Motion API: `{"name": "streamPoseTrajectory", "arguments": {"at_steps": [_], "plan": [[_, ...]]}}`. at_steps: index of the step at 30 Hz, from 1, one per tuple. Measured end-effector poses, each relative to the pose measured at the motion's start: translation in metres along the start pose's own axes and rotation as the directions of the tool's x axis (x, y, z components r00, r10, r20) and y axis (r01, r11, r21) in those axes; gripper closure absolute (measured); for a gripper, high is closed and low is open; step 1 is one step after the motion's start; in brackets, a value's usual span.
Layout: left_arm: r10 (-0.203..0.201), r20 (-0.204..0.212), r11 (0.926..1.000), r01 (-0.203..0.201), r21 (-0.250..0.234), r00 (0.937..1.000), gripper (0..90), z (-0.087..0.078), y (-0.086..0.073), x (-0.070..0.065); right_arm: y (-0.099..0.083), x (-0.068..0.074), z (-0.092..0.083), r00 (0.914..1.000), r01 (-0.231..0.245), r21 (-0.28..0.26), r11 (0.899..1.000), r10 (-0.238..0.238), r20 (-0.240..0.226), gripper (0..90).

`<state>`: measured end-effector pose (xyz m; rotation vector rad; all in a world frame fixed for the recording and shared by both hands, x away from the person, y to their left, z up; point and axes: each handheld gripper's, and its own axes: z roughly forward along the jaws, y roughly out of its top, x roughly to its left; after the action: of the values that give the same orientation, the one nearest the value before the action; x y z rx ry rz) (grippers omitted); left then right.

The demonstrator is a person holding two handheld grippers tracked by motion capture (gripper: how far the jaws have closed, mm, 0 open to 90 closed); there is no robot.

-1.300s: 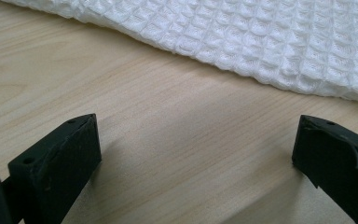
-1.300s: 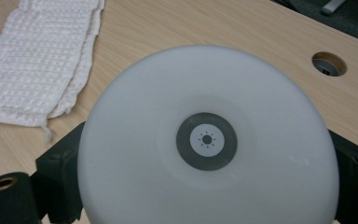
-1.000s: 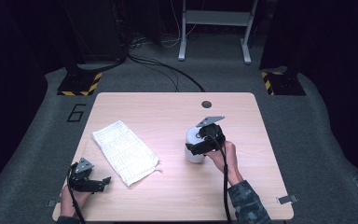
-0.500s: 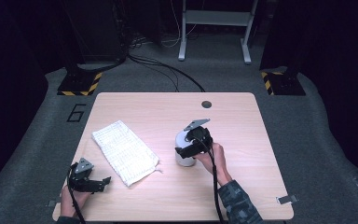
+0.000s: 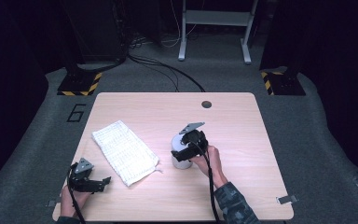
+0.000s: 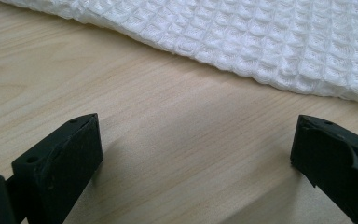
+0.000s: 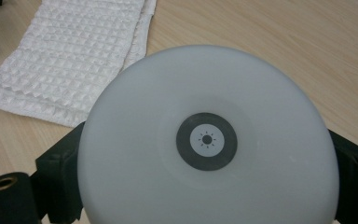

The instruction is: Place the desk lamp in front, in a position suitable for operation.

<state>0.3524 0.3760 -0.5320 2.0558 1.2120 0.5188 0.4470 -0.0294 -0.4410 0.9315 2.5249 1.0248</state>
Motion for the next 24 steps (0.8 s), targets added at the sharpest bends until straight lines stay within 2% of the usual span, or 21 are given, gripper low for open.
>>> {"name": "streamPoseTrajectory", "arguments": {"at_steps": [24], "plan": [[0.005,-0.001,0.9999,-0.005,0.013,1.0,1.1,-0.0002,0.001,-0.0001,-0.0019,0.004,0.0032,0.9999,0.008,-0.016,1.0,-0.008,0.009,8.5]]}}
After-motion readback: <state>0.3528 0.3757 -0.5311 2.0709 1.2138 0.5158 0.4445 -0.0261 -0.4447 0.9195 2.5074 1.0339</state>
